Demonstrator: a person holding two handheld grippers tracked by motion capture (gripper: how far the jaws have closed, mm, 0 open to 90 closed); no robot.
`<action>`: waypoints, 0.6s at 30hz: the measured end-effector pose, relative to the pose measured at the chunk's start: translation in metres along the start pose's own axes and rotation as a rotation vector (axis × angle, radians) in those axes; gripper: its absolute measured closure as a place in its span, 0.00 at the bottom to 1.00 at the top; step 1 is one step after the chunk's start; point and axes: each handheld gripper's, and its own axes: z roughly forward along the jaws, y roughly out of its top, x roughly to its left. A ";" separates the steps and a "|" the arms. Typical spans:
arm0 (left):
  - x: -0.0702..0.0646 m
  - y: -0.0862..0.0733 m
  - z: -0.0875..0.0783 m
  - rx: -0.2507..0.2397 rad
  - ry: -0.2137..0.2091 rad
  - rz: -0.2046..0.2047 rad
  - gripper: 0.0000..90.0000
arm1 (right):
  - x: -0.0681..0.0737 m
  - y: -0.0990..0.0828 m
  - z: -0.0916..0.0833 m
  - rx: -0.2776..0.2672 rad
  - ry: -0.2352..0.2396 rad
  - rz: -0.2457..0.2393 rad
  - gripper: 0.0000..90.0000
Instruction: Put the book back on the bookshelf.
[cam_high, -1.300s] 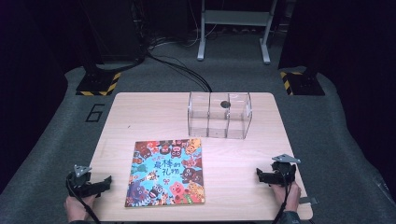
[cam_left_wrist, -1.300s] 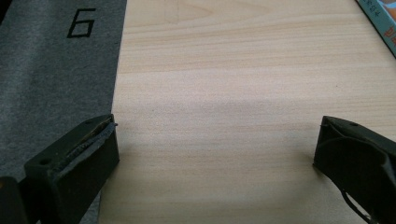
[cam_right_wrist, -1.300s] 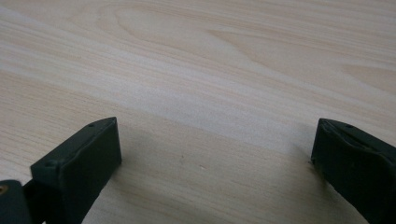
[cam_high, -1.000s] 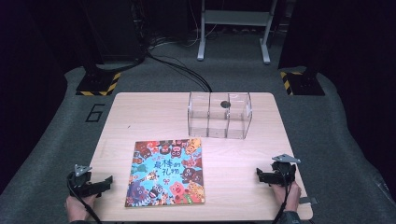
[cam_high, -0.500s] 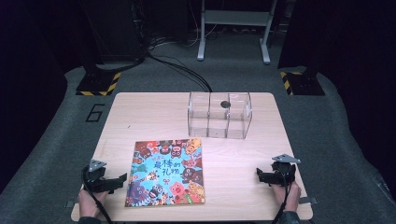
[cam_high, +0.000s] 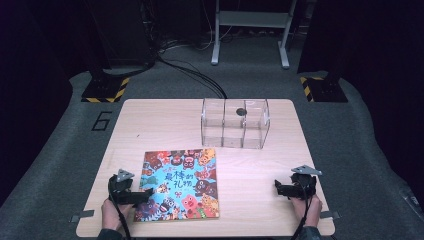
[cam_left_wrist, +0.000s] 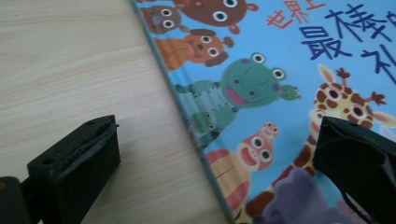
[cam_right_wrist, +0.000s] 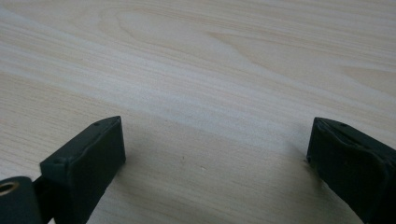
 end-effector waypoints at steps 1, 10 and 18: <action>-0.002 0.000 0.001 0.000 -0.003 0.002 0.00 | 0.000 0.000 0.000 0.000 0.000 0.000 0.04; -0.013 0.004 0.006 0.005 -0.039 0.038 0.00 | 0.000 0.000 0.000 -0.002 0.000 -0.001 0.05; -0.020 0.006 0.009 0.004 -0.048 0.050 0.00 | 0.000 0.000 0.000 -0.003 0.000 -0.001 0.06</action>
